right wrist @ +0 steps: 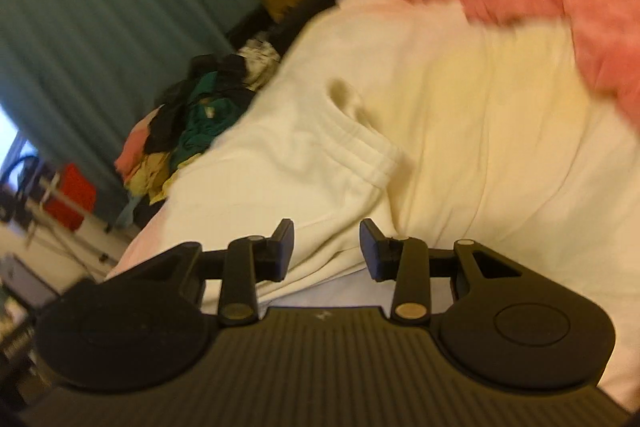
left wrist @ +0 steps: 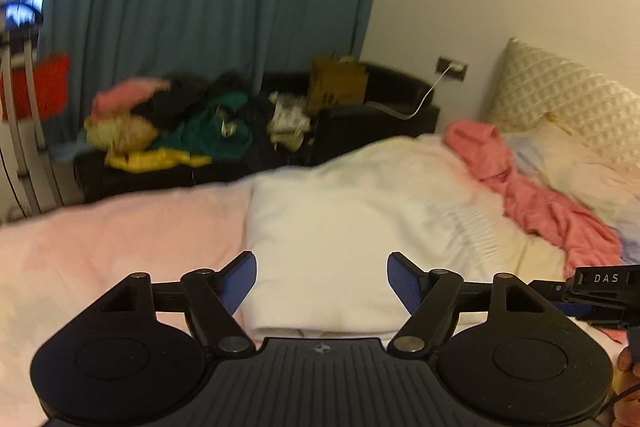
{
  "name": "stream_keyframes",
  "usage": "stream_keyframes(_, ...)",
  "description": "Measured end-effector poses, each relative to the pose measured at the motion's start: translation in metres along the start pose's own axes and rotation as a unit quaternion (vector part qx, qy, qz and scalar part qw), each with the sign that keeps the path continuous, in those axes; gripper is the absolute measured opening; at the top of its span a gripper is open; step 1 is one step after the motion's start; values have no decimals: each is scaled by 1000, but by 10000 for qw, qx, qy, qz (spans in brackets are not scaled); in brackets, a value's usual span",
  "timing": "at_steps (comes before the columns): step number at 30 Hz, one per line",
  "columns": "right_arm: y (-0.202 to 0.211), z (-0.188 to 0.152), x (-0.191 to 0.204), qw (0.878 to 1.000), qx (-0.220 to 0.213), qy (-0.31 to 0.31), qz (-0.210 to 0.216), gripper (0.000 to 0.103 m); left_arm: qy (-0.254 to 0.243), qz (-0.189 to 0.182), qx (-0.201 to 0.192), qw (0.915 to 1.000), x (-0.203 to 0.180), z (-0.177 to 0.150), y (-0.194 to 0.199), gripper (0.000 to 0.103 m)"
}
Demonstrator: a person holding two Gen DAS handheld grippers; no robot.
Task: Fold clothes
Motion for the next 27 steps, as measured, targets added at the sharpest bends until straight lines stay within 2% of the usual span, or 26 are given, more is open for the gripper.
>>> stream_keyframes(1, 11, 0, 8, 9999, -8, 142, 68, 40, -70, 3, -3, 10000, -6, 4, 13, 76)
stream_keyframes(3, 44, -2, 23, 9985, -92, 355, 408, 40, -206, -16, -16, 9998, -18, 8, 41, 87)
stream_keyframes(5, 79, -5, 36, 9957, -251, 557, 701, 63, -336, -59, -45, 9994, -31, 10, 71, 89)
stream_keyframes(6, 97, -6, 42, 9938, -366, 652, 824, 84, -402, -81, -60, 9991, -38, 11, 86, 91)
stream_keyframes(7, 112, -9, 46, 9918, -477, 710, 947, 94, -445, -61, -144, 9989, -42, 9, 102, 101)
stream_keyframes(8, 127, -14, 50, 9903, -519, 825, 991, 97, -487, -37, -234, 9985, -46, 8, 119, 103)
stream_keyframes(11, 166, -28, 62, 9853, -650, 1195, 1029, 97, -532, -22, -471, 9975, -57, 2, 164, 103)
stream_keyframes(15, 207, -51, 74, 9747, -1043, 1700, 1007, 97, -509, -84, -712, 9961, -68, -14, 222, 103)
stream_keyframes(18, 233, -70, 79, 9678, -1310, 1931, 943, 97, -670, 71, -860, 9940, -72, -29, 255, 103)
stream_keyframes(21, 249, -94, 86, 9612, -1453, 2120, 997, 97, -697, 157, -1056, 9918, -71, -45, 287, 103)
stream_keyframes(25, 256, -125, 94, 9552, -1560, 2285, 1047, 97, -371, 310, -1299, 9904, -58, -62, 315, 103)
stream_keyframes(27, 254, -142, 95, 9572, -1386, 2307, 1068, 97, -243, 522, -1441, 9879, -50, -72, 326, 103)
Point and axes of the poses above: each gripper's, at about its wrist camera, not at the fingertips, and y roughly against the way its jaws point, x to its left, z to its top, the point moved 7 cm from there along -y, roughly the way its jaws point, and after that the axes turned 3 degrees about -y, right-handed, at the moved point
